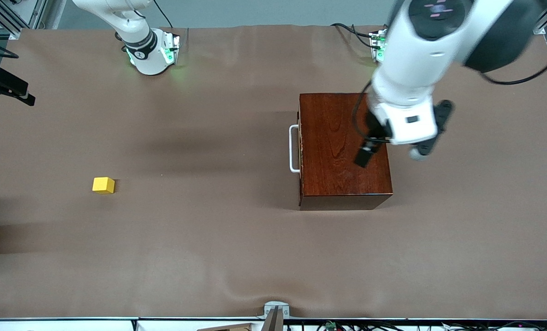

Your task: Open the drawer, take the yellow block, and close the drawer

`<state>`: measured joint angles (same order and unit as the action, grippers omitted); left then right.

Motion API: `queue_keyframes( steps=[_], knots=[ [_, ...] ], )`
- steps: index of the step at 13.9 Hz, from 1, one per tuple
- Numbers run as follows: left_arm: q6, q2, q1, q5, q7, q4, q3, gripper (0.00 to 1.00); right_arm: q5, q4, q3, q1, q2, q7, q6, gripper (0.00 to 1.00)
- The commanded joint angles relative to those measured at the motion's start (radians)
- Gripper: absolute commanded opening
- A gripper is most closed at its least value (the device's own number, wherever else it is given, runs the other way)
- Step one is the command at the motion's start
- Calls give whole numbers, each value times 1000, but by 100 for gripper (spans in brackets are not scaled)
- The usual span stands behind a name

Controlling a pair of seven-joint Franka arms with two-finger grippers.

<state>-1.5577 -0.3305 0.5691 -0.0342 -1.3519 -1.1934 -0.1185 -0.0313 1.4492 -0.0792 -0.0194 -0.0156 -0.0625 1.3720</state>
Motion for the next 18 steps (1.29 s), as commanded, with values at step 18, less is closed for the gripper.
queue_keyframes(
  steps=[18],
  knots=[
    [156, 231, -374, 4, 1043, -166, 13, 100, 11, 8, 19, -2, -15, 1, -2, 100]
  ],
)
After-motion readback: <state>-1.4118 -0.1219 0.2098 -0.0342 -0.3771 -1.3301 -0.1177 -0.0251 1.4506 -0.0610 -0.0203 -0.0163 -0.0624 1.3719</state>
